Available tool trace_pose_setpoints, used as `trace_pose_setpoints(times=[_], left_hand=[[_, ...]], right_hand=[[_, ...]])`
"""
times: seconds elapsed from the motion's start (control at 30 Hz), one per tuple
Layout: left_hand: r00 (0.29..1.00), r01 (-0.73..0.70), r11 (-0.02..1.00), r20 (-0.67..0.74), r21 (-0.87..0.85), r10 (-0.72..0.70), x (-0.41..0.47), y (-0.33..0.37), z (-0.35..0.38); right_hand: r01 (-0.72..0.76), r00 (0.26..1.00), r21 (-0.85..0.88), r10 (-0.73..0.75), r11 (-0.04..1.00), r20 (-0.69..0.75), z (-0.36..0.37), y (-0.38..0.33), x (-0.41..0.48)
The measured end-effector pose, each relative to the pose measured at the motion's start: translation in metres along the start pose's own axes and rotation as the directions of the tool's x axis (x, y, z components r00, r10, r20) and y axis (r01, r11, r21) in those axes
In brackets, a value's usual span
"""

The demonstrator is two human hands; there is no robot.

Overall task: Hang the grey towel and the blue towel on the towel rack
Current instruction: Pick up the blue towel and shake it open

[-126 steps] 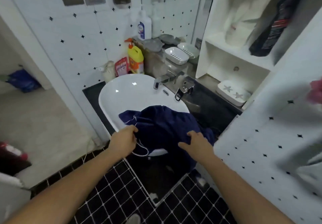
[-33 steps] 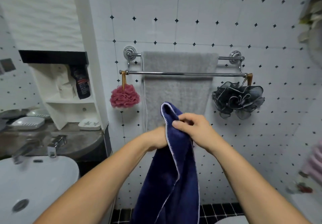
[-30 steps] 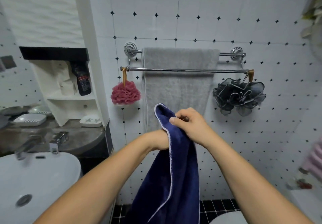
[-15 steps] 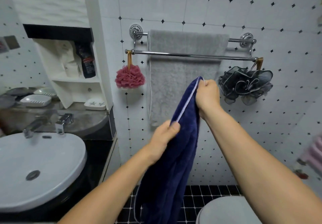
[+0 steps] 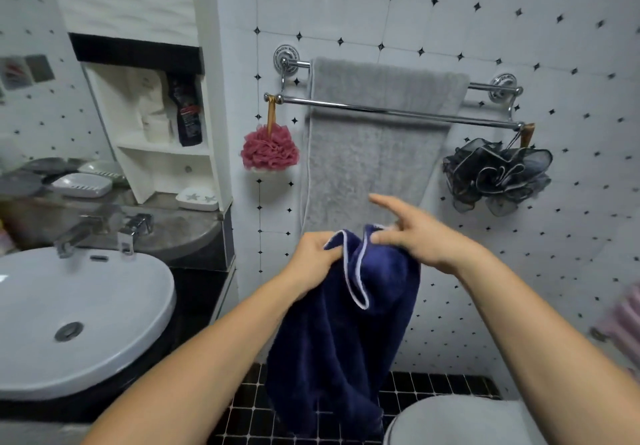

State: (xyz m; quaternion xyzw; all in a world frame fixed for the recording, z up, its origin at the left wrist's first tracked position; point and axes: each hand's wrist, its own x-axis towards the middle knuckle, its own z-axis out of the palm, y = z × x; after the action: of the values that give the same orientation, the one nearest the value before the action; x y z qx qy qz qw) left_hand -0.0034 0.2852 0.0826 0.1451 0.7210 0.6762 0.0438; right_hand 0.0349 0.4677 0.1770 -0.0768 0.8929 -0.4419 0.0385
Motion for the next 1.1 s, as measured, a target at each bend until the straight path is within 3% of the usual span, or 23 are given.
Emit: trace_pose_setpoints(times=[0.07,0.13,0.27,0.37,0.43,0.5,0.63,0.73,0.83,0.93,1.03,1.1], left_hand=[[0.993,-0.111,0.993,0.049,0.035,0.110,0.008,0.023,0.008],[0.980,-0.192,0.981,0.051,0.022,0.190,0.010,0.039,0.014],[0.978,-0.192,0.979,0.068,-0.068,0.197,0.000,0.032,0.008],[0.973,0.005,0.998,0.228,0.060,-0.018,-0.019,-0.015,-0.013],[0.907,0.215,0.954,0.320,0.209,-0.275,-0.034,-0.051,-0.032],[0.848,0.345,0.891,0.310,0.294,-0.430,-0.045,-0.080,-0.050],[0.842,0.465,0.878,0.252,0.110,-0.478,-0.052,-0.095,-0.071],[0.886,0.462,0.854,0.166,-0.237,-0.433,-0.044,-0.081,-0.075],[0.899,0.399,0.787,0.033,-0.470,-0.436,-0.023,-0.051,-0.064],[0.875,0.442,0.716,0.082,-0.541,-0.478,-0.004,-0.012,-0.039],[0.898,0.440,0.789,0.183,-0.429,-0.401,0.001,0.025,-0.007],[0.920,0.358,0.892,0.267,-0.276,-0.287,0.001,0.039,0.008]], right_hand=[[0.003,0.996,-0.202,0.014,0.979,0.082,0.013,0.008,-0.002],[0.041,0.999,-0.267,-0.047,0.963,-0.015,0.019,0.014,0.000],[0.024,0.965,-0.006,-0.025,1.000,-0.263,0.007,0.020,0.001],[0.065,0.913,0.197,0.022,0.978,-0.408,-0.012,0.024,-0.002],[0.126,0.874,0.345,0.061,0.930,-0.481,-0.027,0.028,-0.005],[0.161,0.846,0.446,0.110,0.880,-0.522,-0.041,0.032,-0.008],[0.137,0.818,0.522,0.201,0.842,-0.539,-0.048,0.045,-0.011],[0.091,0.759,0.583,0.323,0.807,-0.565,-0.042,0.056,-0.009],[0.005,0.706,0.641,0.451,0.768,-0.546,-0.028,0.066,-0.006],[-0.059,0.770,0.662,0.457,0.747,-0.446,-0.003,0.062,-0.007],[-0.075,0.955,0.622,0.235,0.779,-0.179,0.026,0.052,-0.012],[-0.041,0.999,0.540,0.035,0.841,0.023,0.042,0.043,-0.016]])
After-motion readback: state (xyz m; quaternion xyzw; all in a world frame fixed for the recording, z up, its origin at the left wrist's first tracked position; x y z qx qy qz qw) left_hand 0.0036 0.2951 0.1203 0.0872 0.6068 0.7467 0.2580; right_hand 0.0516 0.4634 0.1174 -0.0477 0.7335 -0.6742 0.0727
